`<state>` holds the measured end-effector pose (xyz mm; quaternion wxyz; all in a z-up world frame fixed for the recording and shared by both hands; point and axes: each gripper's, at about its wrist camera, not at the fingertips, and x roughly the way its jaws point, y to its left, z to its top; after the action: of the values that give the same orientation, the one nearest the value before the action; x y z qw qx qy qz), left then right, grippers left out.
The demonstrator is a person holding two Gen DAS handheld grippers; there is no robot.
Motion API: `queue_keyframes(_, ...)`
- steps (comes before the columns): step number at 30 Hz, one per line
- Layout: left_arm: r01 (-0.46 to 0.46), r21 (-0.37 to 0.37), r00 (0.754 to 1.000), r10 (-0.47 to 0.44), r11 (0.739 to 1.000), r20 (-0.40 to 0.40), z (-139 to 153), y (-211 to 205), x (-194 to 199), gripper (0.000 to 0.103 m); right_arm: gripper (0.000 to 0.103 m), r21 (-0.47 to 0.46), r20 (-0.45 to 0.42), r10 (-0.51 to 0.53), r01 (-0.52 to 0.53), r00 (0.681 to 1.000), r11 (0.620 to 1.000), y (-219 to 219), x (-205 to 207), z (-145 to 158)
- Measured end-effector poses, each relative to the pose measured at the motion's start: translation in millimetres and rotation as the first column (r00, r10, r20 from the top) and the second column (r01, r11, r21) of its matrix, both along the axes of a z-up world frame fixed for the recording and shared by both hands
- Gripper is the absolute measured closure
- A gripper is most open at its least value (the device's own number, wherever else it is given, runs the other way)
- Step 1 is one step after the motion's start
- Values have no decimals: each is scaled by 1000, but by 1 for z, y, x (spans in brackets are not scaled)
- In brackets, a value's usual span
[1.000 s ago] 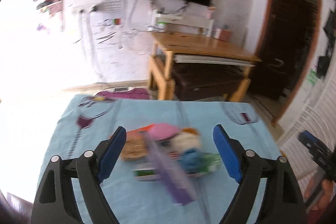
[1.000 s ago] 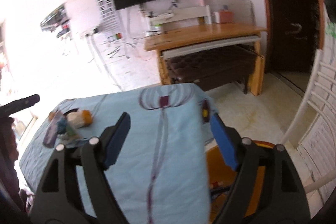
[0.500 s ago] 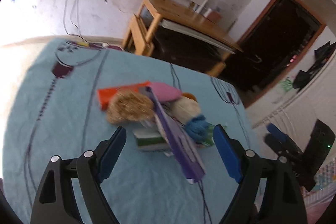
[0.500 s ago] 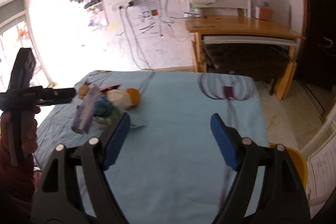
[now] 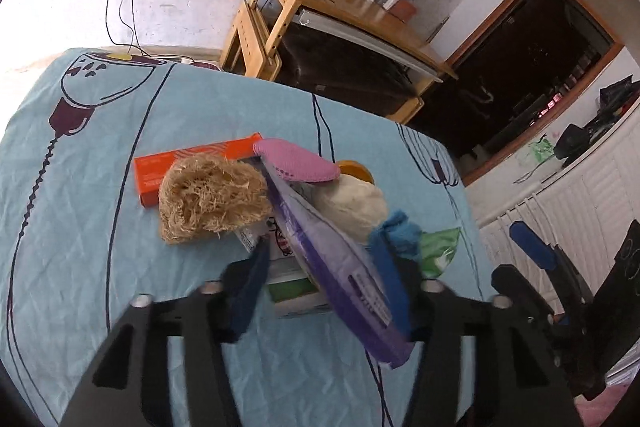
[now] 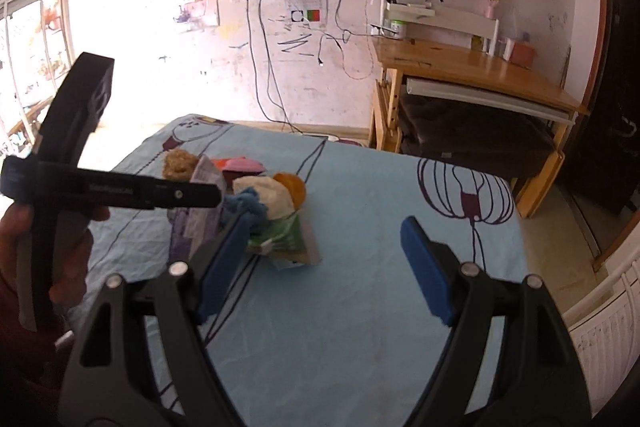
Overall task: Collect trash
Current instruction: 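Return both grippers to the table and grasp the white sachet with left, then grasp the blue cloth with right gripper while left lifts the white sachet, then carry both items to the yellow bin and release them from both grippers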
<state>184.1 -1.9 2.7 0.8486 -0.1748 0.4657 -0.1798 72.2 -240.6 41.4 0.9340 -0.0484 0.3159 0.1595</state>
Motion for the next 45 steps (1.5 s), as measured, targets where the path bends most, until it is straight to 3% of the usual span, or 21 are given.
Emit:
queue_keyframes(2, -2, 32, 1000, 2, 999, 17, -2, -4, -1, 83, 28, 9, -4, -2, 2, 1000, 1000, -3, 1, 0)
queue_keyframes(10, 25, 42, 997, -28, 999, 65, 2, -5, -29, 90, 28, 17, -13, 15, -15, 1000, 1000, -5, 1, -4)
queue_keyframes(15, 75, 43, 993, -78, 996, 83, 4, -4, -59, 90, 28, 60, -42, 81, -78, 996, 995, 7, 6, -8)
queue_keyframes(21, 81, 44, 994, -84, 996, 75, -6, 3, -75, 90, 28, 9, -85, 163, -162, 983, 987, 36, 3, -24)
queue_keyframes(33, 87, 63, 993, -91, 994, 78, -11, -2, -78, 90, 74, -162, -103, 160, -175, 982, 971, 59, -10, -47)
queue_keyframes(38, 74, 63, 992, -81, 995, 101, -5, 2, -83, 90, 76, -160, -58, 117, -125, 991, 979, 49, -12, -44)
queue_keyframes(45, 22, 59, 981, -33, 998, 192, 27, 17, -98, 90, 76, -57, 13, 67, -66, 998, 996, 18, -16, -20)
